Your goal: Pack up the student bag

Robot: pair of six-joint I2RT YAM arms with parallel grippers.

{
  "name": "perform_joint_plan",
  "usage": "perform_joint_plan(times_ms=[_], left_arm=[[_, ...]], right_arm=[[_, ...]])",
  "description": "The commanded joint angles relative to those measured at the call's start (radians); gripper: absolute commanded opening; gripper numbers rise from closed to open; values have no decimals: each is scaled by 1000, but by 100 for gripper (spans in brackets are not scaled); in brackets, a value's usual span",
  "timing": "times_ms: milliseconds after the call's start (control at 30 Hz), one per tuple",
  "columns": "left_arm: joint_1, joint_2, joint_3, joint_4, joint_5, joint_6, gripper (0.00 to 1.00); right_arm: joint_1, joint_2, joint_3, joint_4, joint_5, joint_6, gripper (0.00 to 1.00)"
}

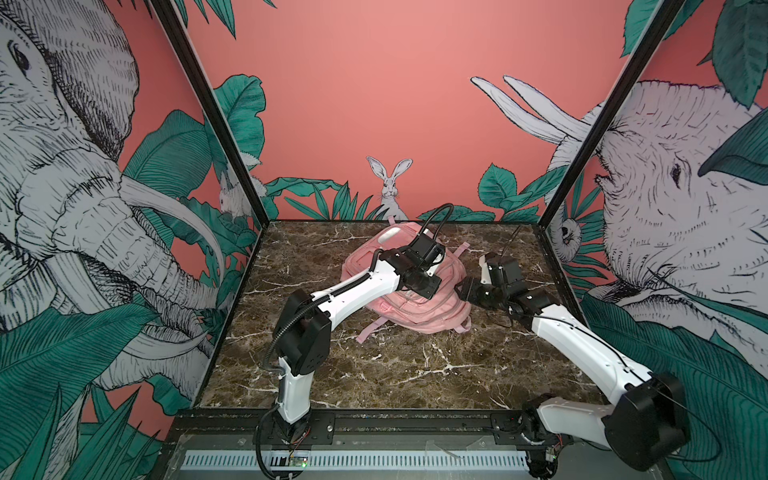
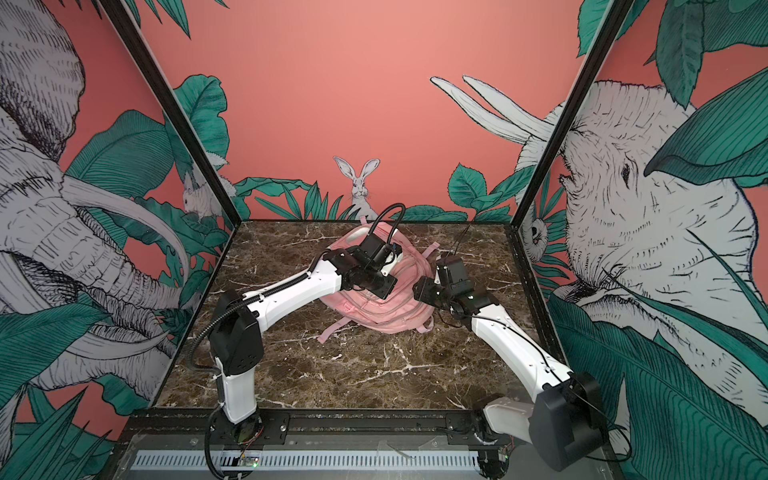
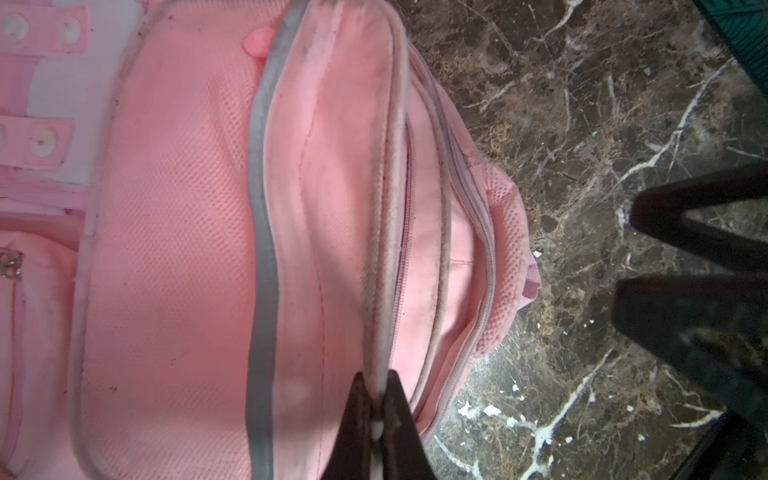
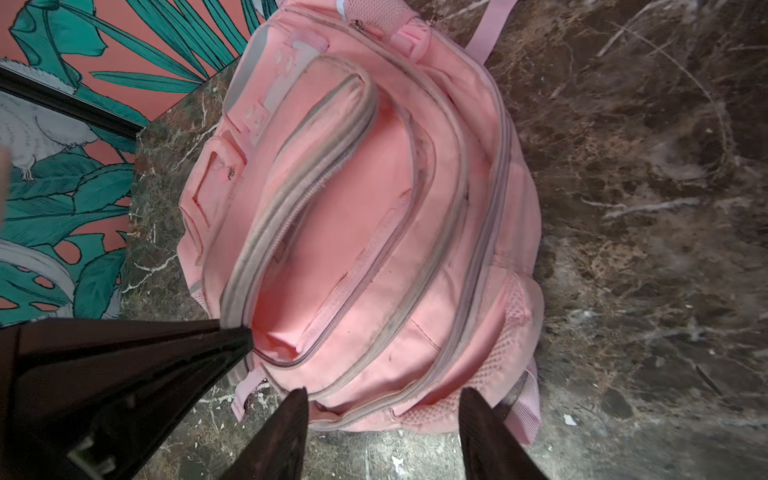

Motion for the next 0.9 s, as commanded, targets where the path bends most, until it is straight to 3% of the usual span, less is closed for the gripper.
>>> perform_joint_plan(times_ms=[0, 133, 233, 333, 467, 633, 867], left_arm=[[-37, 11, 3, 38, 65, -2, 2], [-52, 35, 18, 35, 68, 0, 9], [-54, 46, 19, 30, 68, 0, 25], [-54, 35, 6, 34, 44, 1, 48], [-53, -2, -9, 43, 15, 8, 63], [-32, -83, -40, 55, -17, 7, 70], [82, -237, -154, 89, -53, -14, 72]], right_arm=[[-5, -27, -11, -21, 21, -32, 55], [-6, -35, -18, -27, 12, -41, 54], [-4, -40, -18, -27, 8, -46, 54], [-4, -41, -16, -30, 9, -50, 55], [-4, -40, -9, -31, 9, -56, 57], [-1, -37, 1, -32, 3, -63, 58], [26, -27, 6, -22, -5, -67, 59]])
